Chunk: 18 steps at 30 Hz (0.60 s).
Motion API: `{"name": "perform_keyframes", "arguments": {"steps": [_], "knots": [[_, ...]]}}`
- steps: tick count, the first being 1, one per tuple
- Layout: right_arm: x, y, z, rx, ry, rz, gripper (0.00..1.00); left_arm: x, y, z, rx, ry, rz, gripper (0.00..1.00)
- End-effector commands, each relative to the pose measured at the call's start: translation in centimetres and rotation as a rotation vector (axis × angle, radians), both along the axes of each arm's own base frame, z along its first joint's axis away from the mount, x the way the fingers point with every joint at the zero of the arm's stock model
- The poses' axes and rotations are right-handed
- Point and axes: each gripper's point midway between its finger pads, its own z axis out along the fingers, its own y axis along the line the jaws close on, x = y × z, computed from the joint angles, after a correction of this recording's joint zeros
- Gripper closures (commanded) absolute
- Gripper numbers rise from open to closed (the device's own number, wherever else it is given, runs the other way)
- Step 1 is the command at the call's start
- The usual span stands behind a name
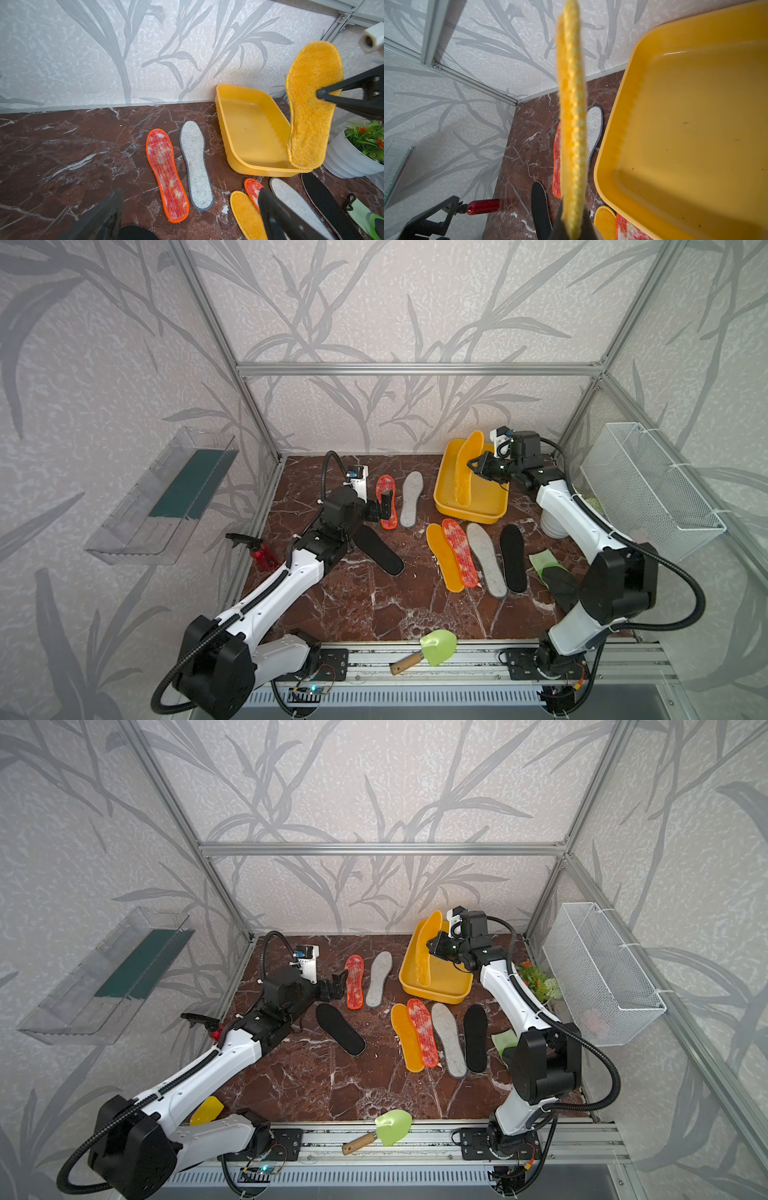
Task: Put the insoles into the storage box
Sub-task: Place the insole in the storage box.
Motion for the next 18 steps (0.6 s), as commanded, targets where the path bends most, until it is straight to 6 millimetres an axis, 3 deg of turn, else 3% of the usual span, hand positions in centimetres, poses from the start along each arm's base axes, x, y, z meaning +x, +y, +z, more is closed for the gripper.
{"name": "perform_keyframes", "arguments": {"steps": [1,9,18], "knots": [[1.9,0.6,-1.6,0.007,0.036,-0.002,1.00,-0.4,-0.1,0.2,-0.004,0.017,-0.022,0.01],[5.4,0.6,-6.1,-0.093,0.071,0.006,1.00,-0.2,-0.5,-0.3,-0.019,0.029,-0.036,0.01],[9.0,0.4,-7.2,-0.117,0.064,0.005,1.00,-0.3,-0.3,0.1,-0.012,0.023,-0.028,0.01]]}}
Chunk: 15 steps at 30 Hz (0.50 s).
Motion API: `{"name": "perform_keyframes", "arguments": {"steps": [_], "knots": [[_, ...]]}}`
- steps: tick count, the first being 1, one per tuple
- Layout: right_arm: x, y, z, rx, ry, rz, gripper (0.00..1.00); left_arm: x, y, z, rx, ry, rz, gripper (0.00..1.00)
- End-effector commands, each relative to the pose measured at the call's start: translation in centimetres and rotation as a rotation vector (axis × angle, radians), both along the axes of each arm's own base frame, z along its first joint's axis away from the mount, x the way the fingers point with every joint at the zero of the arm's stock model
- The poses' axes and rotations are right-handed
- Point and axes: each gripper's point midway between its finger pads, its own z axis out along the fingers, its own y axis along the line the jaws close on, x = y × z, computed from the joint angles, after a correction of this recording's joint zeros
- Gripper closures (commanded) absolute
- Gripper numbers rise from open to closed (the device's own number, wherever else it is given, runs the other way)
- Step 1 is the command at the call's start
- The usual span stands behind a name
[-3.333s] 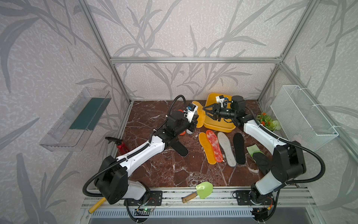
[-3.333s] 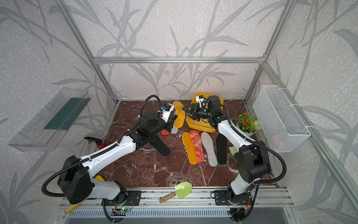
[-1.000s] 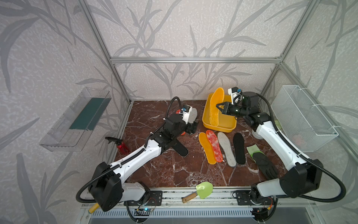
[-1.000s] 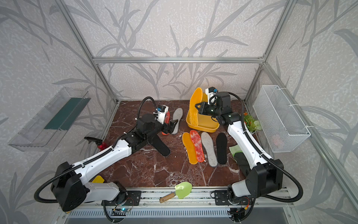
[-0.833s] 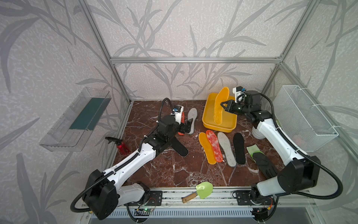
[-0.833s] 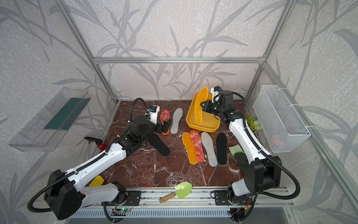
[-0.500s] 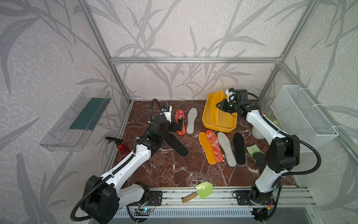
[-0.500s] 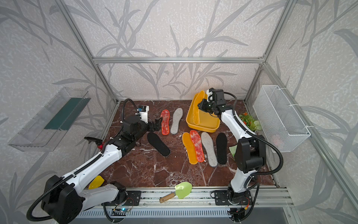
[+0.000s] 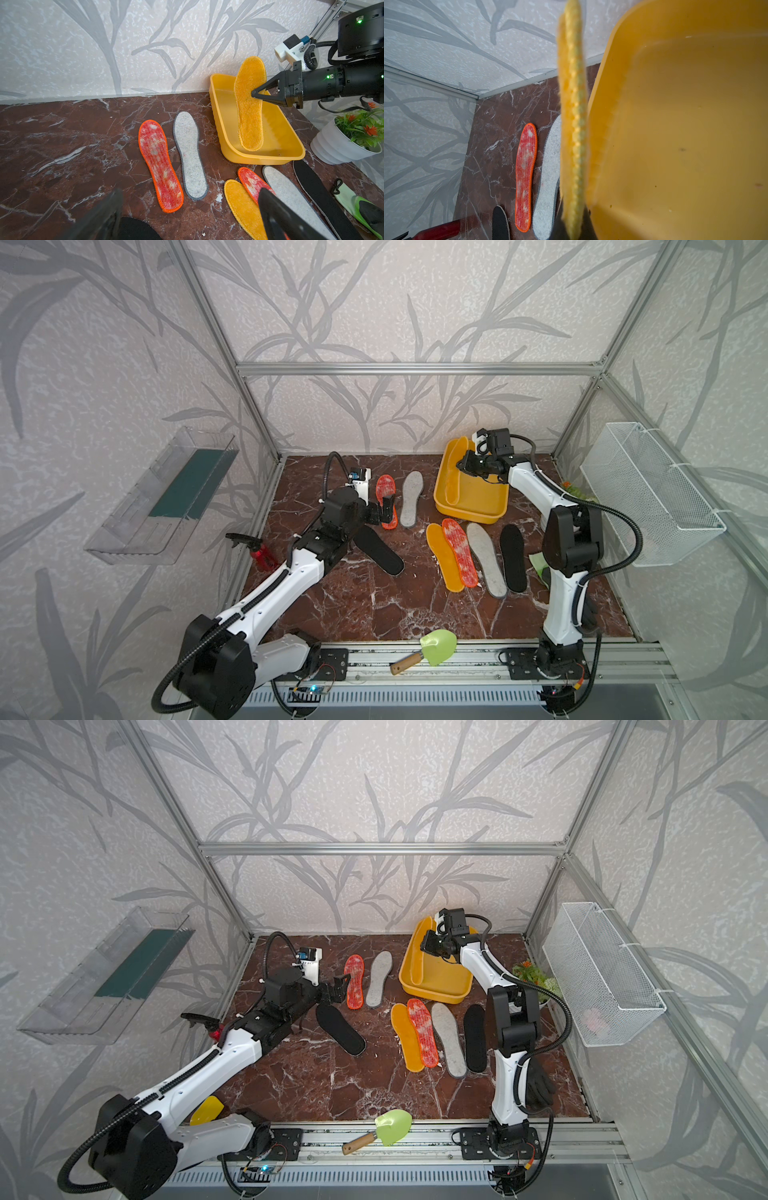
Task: Put the insoles into the storage box
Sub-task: Place the insole in the storage box.
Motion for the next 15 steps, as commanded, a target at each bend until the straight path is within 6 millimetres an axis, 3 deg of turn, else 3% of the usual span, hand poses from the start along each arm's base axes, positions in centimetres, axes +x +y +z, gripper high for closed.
{"name": "perform_keyframes", "arguments": {"steps": [1,6,15], "knots": [[1.1,-0.6,0.1,-0.009,0.000,-0.001,1.00,0.0,0.2,0.9,-0.007,-0.014,0.004,0.01],[2.0,-0.7,-0.4,0.001,0.002,-0.007,1.00,-0.1,0.5,1.1,-0.007,-0.020,0.017,0.01],[2.4,-1.6,-4.4,-0.006,0.072,-0.058,1.00,0.0,0.5,1.0,-0.011,-0.015,0.021,0.01]]}}
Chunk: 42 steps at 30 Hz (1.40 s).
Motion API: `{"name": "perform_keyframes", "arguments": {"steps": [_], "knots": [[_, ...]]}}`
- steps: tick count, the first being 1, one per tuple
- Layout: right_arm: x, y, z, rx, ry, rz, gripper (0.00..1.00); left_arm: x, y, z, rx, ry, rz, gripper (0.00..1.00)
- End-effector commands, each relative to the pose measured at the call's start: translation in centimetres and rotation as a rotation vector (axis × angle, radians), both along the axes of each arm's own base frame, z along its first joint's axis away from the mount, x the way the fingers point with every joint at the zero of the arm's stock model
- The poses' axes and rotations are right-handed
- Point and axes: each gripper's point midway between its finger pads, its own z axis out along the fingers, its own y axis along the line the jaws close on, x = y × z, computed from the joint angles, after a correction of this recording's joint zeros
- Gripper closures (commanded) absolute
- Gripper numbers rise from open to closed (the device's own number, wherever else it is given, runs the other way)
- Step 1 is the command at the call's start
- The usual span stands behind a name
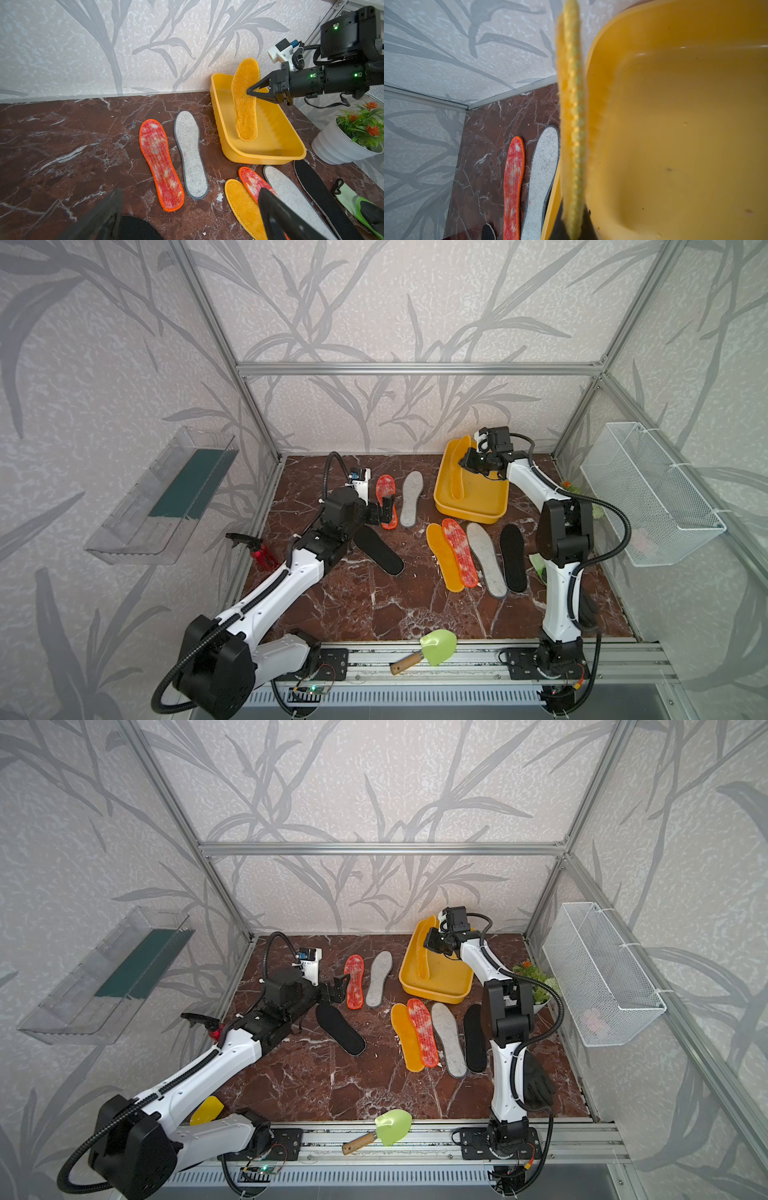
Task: Put the insoles into the storage box
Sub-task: Place the insole in the storage box.
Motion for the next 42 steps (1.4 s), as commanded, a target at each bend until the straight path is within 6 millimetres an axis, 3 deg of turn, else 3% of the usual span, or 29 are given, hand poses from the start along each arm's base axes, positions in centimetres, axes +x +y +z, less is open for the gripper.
{"name": "perform_keyframes", "arguments": {"steps": [1,11,24,42], "knots": [[0.3,-0.4,-2.4,0.000,0.046,-0.020,1.00,0.1,0.3,1.1,-0.014,-0.017,0.014,0.01],[0.9,-0.1,-4.5,0.034,0.095,-0.019,1.00,0.1,0.0,0.7,-0.032,-0.003,0.008,0.01],[0.9,-1.6,-9.5,-0.001,0.219,-0.008,0.97,0.4,-0.7,0.8,-0.060,0.009,-0.016,0.01],[1.9,-1.8,-9.6,-0.053,0.236,0.015,0.93,0.2,-0.8,0.7,-0.066,0.016,-0.022,0.01]]}}
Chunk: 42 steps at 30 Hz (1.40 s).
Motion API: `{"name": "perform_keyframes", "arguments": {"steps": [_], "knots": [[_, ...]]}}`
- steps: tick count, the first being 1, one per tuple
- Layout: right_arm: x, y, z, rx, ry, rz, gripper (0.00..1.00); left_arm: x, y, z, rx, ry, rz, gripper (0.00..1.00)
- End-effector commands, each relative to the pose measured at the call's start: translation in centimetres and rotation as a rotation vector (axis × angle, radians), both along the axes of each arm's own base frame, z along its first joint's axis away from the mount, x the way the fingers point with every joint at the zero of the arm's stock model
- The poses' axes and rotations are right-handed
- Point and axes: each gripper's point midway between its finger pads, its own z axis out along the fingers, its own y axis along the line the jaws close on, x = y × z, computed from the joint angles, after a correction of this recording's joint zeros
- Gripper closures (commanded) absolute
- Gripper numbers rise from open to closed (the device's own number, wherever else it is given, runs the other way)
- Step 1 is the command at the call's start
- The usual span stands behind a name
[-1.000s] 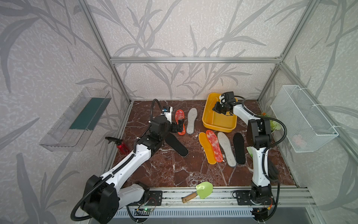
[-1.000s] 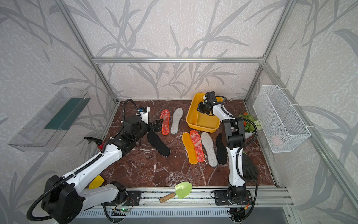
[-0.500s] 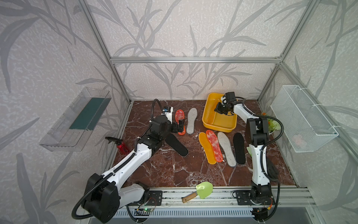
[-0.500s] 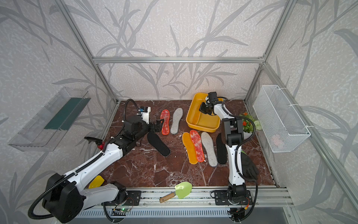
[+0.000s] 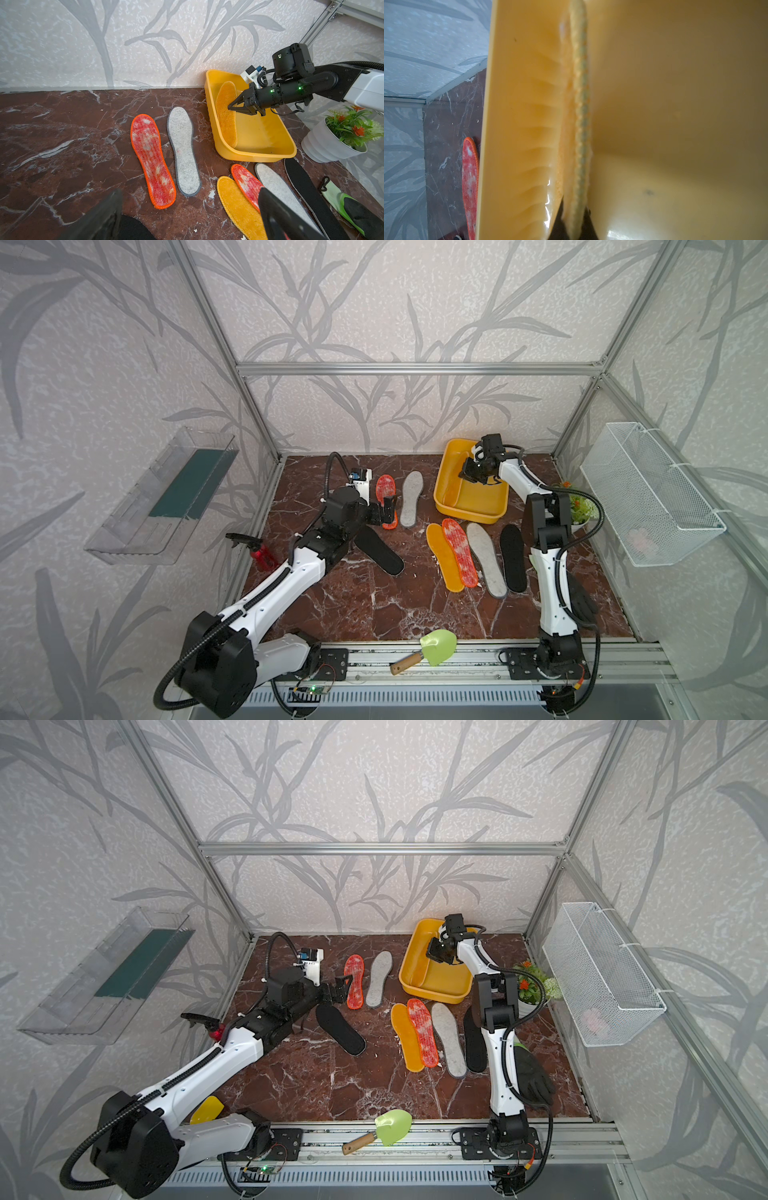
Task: Put the insoles into the storage box
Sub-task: Place the insole in the storage box.
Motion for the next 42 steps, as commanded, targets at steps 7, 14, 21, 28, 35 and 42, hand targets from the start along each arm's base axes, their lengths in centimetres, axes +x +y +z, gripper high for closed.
{"name": "perform_keyframes", "arguments": {"steps": [7,14,21,28,35,42], "knots": [[-0.6,0.1,-1.4,-0.053,0.044,0.034,0.93,0.2,-0.1,1.1,-0.021,-0.015,-0.001,0.01],[-0.8,0.1,-2.0,-0.062,0.056,0.038,0.92,0.1,0.0,1.1,-0.021,-0.014,0.001,0.01],[-0.9,0.0,-2.1,-0.073,0.061,0.036,0.87,0.1,-0.1,1.1,-0.022,-0.012,-0.001,0.01],[-1.0,-0.4,-1.6,-0.099,0.061,0.035,0.73,0.1,-0.1,1.2,-0.029,-0.012,-0.003,0.01],[-0.9,-0.3,-1.3,-0.094,0.065,0.033,0.64,0.0,-0.3,1.5,-0.043,-0.015,-0.009,0.01],[-1.3,-0.5,-0.9,-0.110,0.076,0.041,0.56,-0.2,0.0,1.5,-0.038,-0.013,0.000,0.01]]}}
